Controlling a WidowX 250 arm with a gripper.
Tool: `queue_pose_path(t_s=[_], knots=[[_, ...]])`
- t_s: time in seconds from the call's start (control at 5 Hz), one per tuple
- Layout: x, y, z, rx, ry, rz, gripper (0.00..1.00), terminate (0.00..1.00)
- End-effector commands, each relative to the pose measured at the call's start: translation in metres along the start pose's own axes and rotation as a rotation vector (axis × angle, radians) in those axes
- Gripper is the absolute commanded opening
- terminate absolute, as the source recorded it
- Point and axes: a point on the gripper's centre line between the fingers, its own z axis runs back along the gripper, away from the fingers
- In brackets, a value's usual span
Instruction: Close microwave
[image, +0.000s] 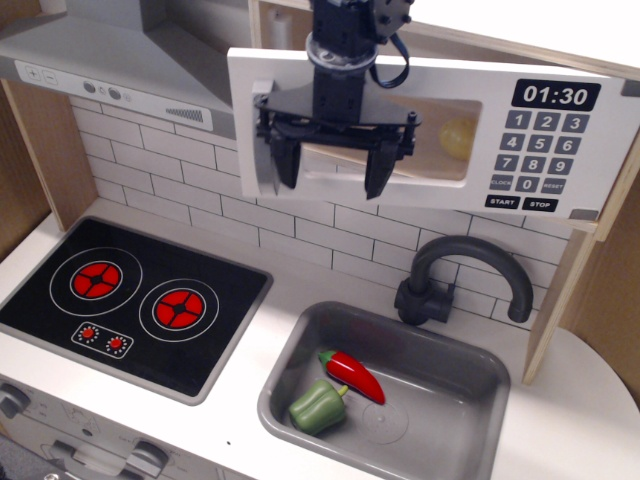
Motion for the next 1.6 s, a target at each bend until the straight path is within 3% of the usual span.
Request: queue_pose_path(t_s=[0.0, 0.4, 0.8, 1.4], knots=[[0.036, 0.0, 0.02, -0.07, -0.081, -0.024, 1.0, 0.0], [0.06, -0.004, 0.019, -0.101, -0.175, -0.027, 1.0, 0.0], [0.064, -0.003, 0.022, -0.159, -0.29, -0.093, 1.0, 0.0], [0.062, -0.002, 0.023, -0.161, -0.316, -0.083, 1.0, 0.0]])
